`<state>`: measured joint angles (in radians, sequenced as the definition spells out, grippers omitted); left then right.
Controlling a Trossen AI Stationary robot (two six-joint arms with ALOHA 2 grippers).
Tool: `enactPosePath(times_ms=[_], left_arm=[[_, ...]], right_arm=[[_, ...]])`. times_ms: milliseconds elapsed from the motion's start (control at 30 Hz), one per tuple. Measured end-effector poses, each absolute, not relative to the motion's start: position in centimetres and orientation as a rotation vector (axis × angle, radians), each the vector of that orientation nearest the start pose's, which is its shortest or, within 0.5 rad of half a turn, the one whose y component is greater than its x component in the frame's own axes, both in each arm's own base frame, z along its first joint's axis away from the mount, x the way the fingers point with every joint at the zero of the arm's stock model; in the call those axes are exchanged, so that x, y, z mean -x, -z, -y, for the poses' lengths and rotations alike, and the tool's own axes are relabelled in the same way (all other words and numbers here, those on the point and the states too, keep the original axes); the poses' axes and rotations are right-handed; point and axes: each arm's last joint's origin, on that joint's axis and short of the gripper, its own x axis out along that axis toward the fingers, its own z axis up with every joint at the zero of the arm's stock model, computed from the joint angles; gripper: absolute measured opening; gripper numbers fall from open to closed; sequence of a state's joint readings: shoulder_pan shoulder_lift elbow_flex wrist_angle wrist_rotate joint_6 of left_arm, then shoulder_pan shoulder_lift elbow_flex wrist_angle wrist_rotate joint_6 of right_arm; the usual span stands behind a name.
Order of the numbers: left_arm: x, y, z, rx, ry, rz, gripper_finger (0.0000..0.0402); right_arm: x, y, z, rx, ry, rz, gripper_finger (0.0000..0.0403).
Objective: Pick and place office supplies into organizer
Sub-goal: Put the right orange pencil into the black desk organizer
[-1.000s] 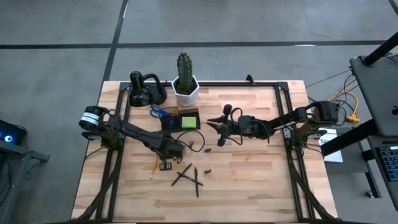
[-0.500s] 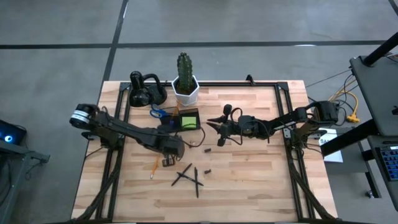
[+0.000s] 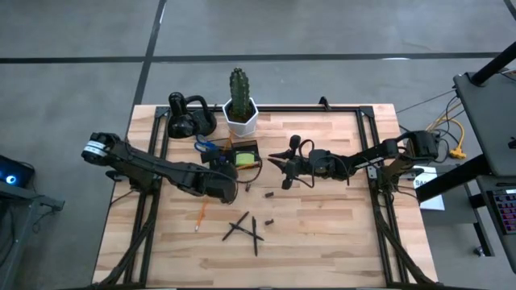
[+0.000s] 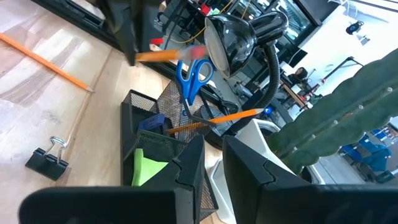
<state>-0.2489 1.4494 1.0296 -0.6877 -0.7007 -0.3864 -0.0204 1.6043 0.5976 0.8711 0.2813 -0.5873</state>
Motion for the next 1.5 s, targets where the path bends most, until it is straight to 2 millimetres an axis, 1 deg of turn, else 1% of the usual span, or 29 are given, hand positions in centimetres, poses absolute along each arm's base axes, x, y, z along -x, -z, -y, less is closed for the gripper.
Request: enactPosePath(times_ms=[333, 467, 600, 1033, 1333, 1500], left_arm=[[-27.7, -25.2, 4.5, -0.229, -0.803, -0.672, 0.0005], [-27.7, -25.1, 4.4, -0.263, -0.9, -0.597, 0.0005], [-27.8, -25.0, 4.2, -0.258, -0.976, -0.514, 0.0005], [-27.1, -22.7, 2.9, -0.217, -1.198, -0.309, 0.0005], [-26.9, -21.0, 1.5, -0.12, -1.252, -0.224, 0.0005], [-26.6, -20.2, 0.9, -0.108, -1.283, -0.207, 0.0005]], right_arm=[[-30.5, -17.9, 1.4, 0.6, 0.253, -0.22, 0.0047], [-30.5, -17.9, 1.4, 0.6, 0.253, -0.22, 0.0047], [-30.5, -17.9, 1.4, 0.6, 0.252, -0.22, 0.0047], [-30.5, -17.9, 1.4, 0.6, 0.252, -0.22, 0.0047], [-30.5, -17.9, 1.4, 0.6, 0.253, -0.22, 0.0047], [-30.5, -17.9, 1.4, 0.6, 0.252, -0.22, 0.0047]])
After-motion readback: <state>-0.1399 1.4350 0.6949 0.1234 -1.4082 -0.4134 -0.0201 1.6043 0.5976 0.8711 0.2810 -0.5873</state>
